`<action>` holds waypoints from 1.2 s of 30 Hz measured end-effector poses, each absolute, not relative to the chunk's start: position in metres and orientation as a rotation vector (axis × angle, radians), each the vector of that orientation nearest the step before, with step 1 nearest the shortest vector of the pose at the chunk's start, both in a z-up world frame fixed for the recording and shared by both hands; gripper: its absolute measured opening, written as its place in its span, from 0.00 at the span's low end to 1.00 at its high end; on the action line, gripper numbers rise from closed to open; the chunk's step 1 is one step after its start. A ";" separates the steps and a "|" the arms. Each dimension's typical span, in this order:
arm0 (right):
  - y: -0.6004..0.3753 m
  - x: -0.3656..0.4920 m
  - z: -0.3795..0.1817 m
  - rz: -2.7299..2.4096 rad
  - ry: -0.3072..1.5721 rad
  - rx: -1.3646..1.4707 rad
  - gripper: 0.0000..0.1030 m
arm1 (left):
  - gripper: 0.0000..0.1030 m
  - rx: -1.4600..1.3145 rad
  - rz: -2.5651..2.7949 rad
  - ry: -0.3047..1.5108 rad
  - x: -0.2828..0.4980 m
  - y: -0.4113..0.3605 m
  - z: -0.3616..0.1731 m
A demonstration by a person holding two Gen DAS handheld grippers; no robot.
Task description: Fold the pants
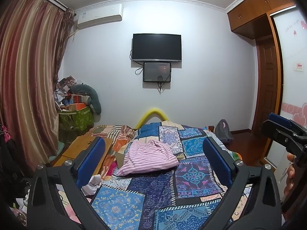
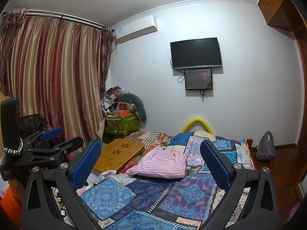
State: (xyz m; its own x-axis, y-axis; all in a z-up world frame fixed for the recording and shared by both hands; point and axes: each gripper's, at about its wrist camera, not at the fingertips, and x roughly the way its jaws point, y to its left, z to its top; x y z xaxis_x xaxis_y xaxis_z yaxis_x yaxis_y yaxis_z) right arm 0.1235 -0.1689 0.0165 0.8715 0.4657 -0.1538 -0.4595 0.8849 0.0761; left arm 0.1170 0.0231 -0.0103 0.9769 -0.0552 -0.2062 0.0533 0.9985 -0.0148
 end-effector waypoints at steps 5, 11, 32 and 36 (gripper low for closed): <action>-0.171 0.123 0.016 0.480 0.177 0.045 1.00 | 1.00 -0.014 -0.059 0.214 0.118 0.024 -0.012; -0.171 0.124 0.017 0.480 0.183 0.048 1.00 | 1.00 -0.016 -0.060 0.222 0.119 0.024 -0.013; -0.170 0.127 0.015 0.477 0.191 0.058 1.00 | 1.00 0.003 -0.070 0.231 0.121 0.021 -0.014; -0.170 0.129 0.014 0.477 0.194 0.061 1.00 | 1.00 0.012 -0.077 0.232 0.121 0.020 -0.015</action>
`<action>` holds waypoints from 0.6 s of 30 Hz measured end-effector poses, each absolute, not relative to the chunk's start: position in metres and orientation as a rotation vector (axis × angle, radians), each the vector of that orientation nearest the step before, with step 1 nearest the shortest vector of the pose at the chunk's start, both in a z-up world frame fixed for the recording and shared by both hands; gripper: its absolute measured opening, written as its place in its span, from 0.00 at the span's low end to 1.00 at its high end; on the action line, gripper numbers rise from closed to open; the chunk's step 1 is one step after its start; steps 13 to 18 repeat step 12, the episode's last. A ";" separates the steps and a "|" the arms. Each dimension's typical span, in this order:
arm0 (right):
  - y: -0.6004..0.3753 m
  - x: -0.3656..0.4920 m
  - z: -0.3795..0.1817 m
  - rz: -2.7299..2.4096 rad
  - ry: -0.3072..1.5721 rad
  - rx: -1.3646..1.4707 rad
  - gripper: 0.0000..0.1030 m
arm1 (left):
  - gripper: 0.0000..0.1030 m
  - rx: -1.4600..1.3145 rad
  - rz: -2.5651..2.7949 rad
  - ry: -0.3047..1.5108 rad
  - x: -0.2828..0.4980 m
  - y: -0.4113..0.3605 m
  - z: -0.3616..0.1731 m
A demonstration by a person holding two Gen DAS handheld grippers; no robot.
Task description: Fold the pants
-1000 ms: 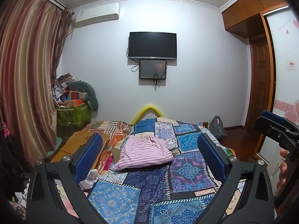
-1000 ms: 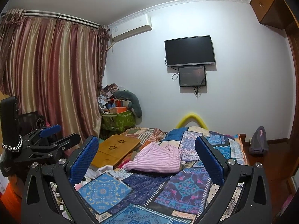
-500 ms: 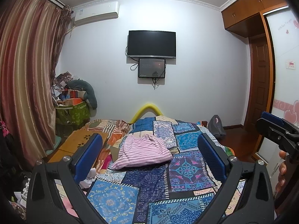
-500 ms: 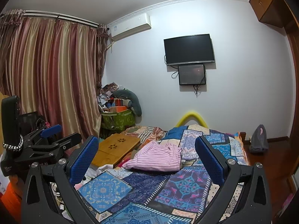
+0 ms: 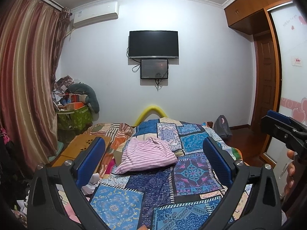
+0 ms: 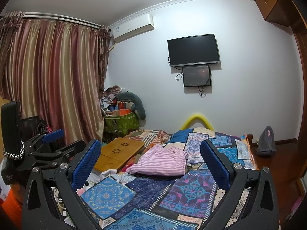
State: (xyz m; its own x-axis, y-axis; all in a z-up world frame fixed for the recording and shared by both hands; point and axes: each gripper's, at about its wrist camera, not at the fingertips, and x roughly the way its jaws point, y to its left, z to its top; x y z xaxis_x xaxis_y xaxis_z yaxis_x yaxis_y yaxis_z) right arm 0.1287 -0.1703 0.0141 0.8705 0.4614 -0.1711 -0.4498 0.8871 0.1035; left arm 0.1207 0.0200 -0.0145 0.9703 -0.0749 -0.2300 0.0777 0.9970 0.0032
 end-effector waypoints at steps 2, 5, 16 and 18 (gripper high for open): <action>-0.170 0.129 0.014 0.473 0.193 0.059 1.00 | 1.00 0.009 -0.087 0.235 0.121 0.020 -0.015; -0.170 0.129 0.014 0.473 0.193 0.063 1.00 | 1.00 0.004 -0.090 0.234 0.121 0.022 -0.015; -0.171 0.130 0.014 0.475 0.196 0.063 1.00 | 1.00 -0.011 -0.096 0.235 0.122 0.025 -0.016; -0.171 0.130 0.014 0.475 0.196 0.063 1.00 | 1.00 -0.011 -0.096 0.235 0.122 0.025 -0.016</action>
